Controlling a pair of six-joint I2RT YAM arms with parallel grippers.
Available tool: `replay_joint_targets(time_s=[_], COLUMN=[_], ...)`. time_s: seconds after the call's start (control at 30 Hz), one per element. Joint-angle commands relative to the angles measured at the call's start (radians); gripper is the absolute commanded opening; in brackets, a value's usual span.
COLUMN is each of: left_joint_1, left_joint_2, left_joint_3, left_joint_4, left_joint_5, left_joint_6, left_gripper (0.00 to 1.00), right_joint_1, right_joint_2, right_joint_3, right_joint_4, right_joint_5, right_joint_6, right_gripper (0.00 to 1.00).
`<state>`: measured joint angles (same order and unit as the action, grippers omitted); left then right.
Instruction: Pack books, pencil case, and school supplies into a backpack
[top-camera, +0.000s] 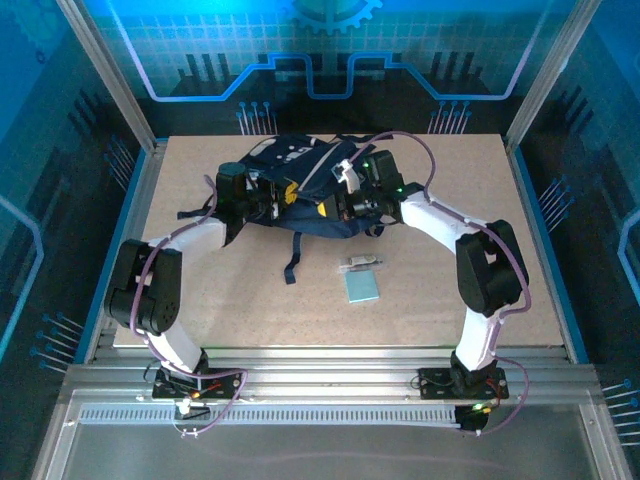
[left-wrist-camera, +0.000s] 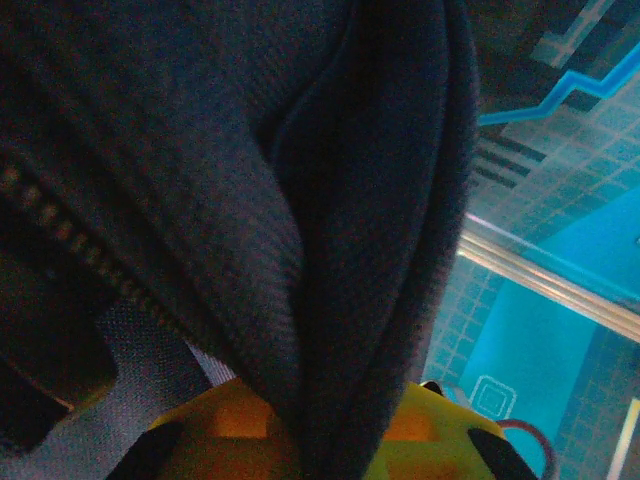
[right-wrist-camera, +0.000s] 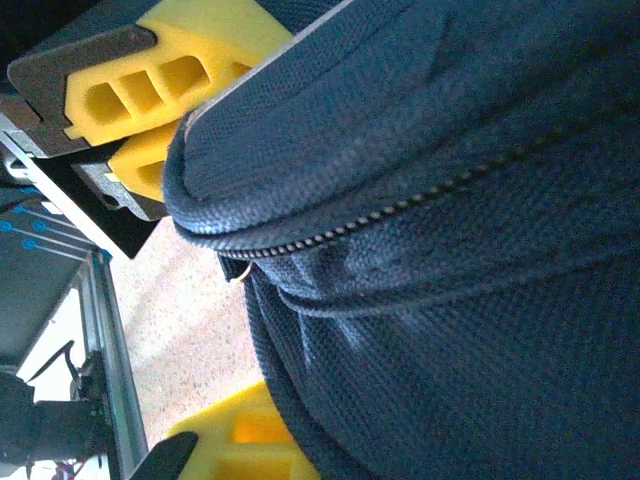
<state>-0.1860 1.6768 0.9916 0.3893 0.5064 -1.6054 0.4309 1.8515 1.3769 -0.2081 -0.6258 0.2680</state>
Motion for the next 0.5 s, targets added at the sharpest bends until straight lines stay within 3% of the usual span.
replay_joint_targets(time_s=[0.0,0.17,0.37,0.47], left_joint_1=[0.097,0.094,0.090,0.073], left_joint_2=[0.005,0.029,0.014,0.002], left_joint_3=[0.041,0.043,0.020,0.007], left_joint_4=[0.051,0.077,0.084,0.099], left_joint_5=[-0.039,-0.017,-0.005,0.003], left_joint_6=[0.103,0.089,0.090,0.076], left_gripper=[0.00,0.00,0.00,0.00], right_joint_1=[-0.040,-0.035,-0.021,0.000], right_joint_2=[-0.082,-0.083,-0.028,0.012], right_joint_3=[0.010,0.012,0.063,0.095], right_joint_4=[-0.281,-0.250,-0.176,-0.130], right_joint_5=[0.032,0.025,-0.060,-0.080], right_joint_6=[-0.086,-0.069,-0.023,0.010], right_gripper=[0.00,0.02,0.14,0.15])
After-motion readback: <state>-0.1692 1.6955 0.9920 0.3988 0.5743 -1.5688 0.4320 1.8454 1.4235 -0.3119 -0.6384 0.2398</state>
